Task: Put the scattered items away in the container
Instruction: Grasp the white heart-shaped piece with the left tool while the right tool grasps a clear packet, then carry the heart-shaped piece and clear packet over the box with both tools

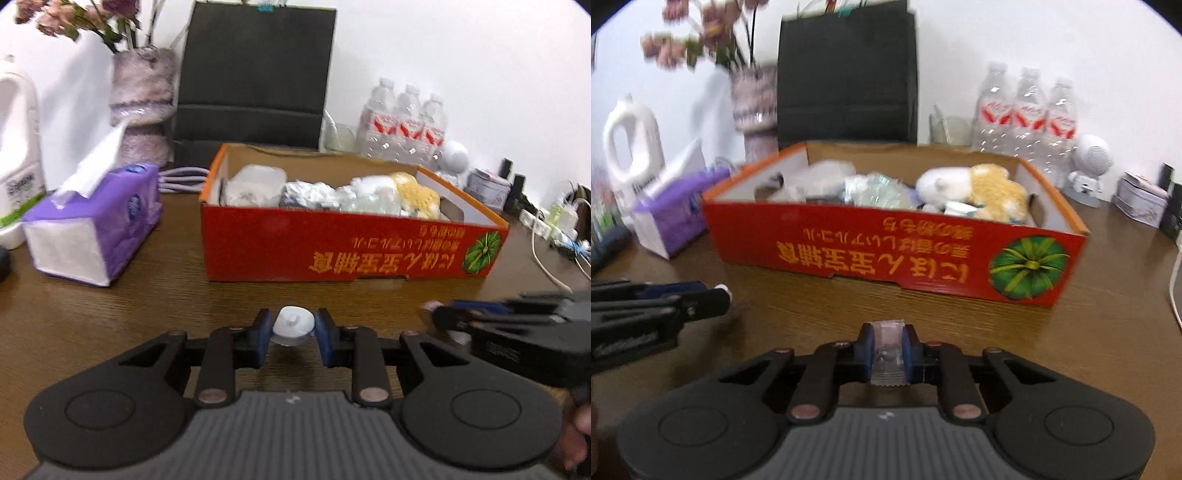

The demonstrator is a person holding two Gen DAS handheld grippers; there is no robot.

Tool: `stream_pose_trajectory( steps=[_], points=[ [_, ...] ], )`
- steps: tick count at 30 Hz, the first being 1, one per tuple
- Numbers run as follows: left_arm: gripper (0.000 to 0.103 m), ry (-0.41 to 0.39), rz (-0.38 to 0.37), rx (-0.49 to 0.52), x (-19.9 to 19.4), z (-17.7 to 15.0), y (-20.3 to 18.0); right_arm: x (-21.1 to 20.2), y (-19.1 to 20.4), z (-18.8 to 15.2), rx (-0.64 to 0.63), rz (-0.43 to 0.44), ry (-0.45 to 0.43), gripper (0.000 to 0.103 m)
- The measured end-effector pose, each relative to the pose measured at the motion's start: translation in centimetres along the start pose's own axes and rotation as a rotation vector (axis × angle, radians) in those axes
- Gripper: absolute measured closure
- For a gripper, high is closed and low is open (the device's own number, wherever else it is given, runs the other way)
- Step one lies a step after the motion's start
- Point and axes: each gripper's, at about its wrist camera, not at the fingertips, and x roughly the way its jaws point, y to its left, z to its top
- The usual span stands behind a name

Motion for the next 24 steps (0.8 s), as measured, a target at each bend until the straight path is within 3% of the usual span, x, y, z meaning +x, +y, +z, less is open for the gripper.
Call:
stream_pose_trajectory(
  steps=[3,10,18,24],
  points=[
    [0.077,-0.063,-0.023,-0.019,-3.0,0.4,-1.7,-3.7,-0.6,-0.6,0.007,-0.012,-0.075,0.088],
    [0.076,-0.229,0.011,0.016,-10.3,0.5,-6.1,-12.0,-2.4,-0.4,0.036,-0.016,-0.216,0.088],
    [0.076,-0.250,0.004,0.015,-16.0,-2.1,-8.4,-19.0,-2.6,-2.8,0.037,0.039,-0.308,0.088],
    [0.076,-0.238,0.000,0.028,-18.5,-4.3,-9.4,-21.9,-2.2,-6.2,0.035,0.054,-0.318,0.088]
  ],
)
